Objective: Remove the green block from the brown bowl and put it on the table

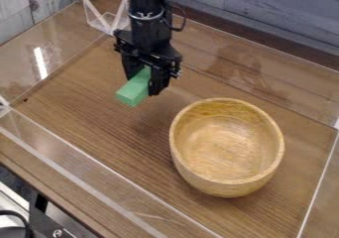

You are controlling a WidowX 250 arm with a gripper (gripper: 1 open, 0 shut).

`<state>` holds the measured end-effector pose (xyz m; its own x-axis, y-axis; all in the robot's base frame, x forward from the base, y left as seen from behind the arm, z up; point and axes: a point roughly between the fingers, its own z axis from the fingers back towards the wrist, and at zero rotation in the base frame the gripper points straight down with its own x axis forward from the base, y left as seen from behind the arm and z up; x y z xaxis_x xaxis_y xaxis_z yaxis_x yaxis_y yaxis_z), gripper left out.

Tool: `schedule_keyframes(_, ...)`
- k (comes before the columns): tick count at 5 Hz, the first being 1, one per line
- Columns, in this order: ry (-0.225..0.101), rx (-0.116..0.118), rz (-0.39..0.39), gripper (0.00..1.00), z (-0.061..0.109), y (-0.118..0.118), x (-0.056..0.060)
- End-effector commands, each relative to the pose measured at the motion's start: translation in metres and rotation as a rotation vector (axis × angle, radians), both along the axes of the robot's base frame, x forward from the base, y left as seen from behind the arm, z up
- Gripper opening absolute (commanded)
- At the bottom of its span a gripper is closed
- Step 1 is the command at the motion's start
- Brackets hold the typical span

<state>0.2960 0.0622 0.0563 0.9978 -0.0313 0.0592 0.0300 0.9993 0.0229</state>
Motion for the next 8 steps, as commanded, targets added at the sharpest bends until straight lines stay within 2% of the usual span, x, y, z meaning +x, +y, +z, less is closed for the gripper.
schedule_keyframes(1,-0.063,0.016,0.034,0.00,0.012,-0.003,0.017)
schedule_keyframes(2,-0.068,0.013,0.067,0.00,0.012,0.000,0.017)
schedule_keyframes(3,-0.072,0.010,0.098,1.00,0.013,0.002,0.016)
schedule_keyframes(5,-0.068,0.014,0.114,1.00,0.003,0.003,0.020)
schedule_keyframes(6,-0.062,0.017,0.135,0.00,-0.008,0.002,0.024)
schedule_keyframes(7,-0.065,0.021,0.156,0.00,-0.014,0.001,0.028)
schedule_keyframes(8,-0.082,0.020,0.170,0.00,-0.019,-0.006,0.033)
